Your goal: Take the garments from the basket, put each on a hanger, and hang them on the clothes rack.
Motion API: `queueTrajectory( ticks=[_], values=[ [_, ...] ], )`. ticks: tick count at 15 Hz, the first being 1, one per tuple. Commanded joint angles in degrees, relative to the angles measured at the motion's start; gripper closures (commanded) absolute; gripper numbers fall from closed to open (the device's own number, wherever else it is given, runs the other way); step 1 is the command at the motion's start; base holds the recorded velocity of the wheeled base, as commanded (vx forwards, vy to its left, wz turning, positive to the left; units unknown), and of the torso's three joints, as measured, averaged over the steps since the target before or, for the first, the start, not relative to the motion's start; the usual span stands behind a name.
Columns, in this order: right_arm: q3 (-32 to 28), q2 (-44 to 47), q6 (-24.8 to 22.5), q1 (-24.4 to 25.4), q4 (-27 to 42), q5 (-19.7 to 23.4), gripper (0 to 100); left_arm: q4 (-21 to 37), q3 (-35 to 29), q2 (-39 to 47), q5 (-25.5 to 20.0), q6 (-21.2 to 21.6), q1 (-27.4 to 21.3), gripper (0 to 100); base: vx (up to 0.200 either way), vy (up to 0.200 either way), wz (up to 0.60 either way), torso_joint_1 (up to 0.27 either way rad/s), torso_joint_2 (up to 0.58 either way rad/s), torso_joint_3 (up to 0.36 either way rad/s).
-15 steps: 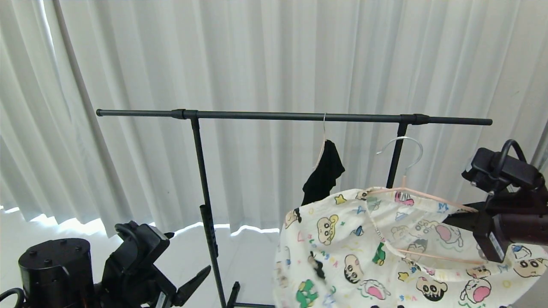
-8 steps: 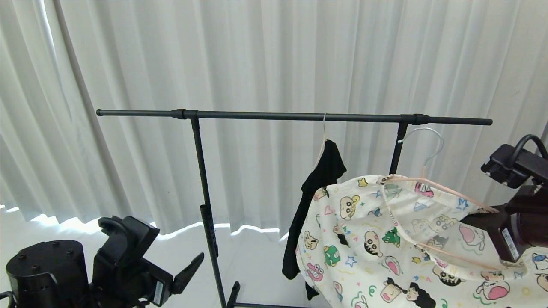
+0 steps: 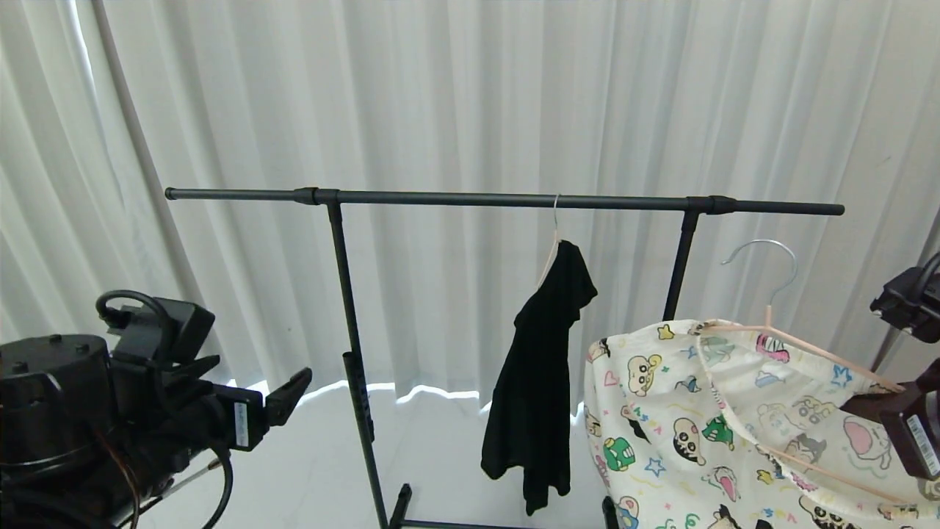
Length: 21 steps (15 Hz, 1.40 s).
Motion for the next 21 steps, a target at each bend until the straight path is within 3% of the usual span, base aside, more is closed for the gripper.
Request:
queueTrajectory(
  ticks=[1,3,4,8,13,18,21],
  values=[
    [0.1,-2.09,0.01,-0.32,1.84,-0.77,100,13.27,-7.82,-7.87,0.06,-4.01,0.17,0,0.0,0.0,0.0,0.0,0.0,0.0],
    [0.01,-2.18,0.01,-1.73,2.54,-2.79,100,31.64,-8.26,-14.82,-0.03,-4.01,0.08,0,0.0,0.0,0.0,0.0,0.0,0.0],
    [0.01,-1.91,0.01,-2.34,2.63,-3.58,100,34.89,-7.65,-17.1,-0.56,-4.19,-0.27,0,0.0,0.0,0.0,0.0,0.0,0.0],
    [-1.92,3.19,1.94,-6.04,2.19,-6.74,100,34.89,-3.07,-21.23,-1.0,-4.01,-0.09,0,0.0,0.0,0.0,0.0,0.0,0.0],
    [-8.78,10.74,14.07,-3.66,0.61,-10.26,100,34.89,-2.81,-21.67,-1.0,-3.83,0.08,0,0.0,0.0,0.0,0.0,0.0,0.0],
    [-8.87,12.24,14.51,-2.43,-6.86,-10.35,100,34.89,-2.81,-21.76,-1.0,-3.83,0.08,0,0.2,0.0,0.0,-0.002,0.0,0.006],
    [-8.87,12.41,14.24,-2.43,-7.83,-10.44,100,34.89,-2.9,-21.94,-1.0,-2.78,-0.01,0,0.2,0.0,0.0,0.007,0.0,-0.001]
  ],
)
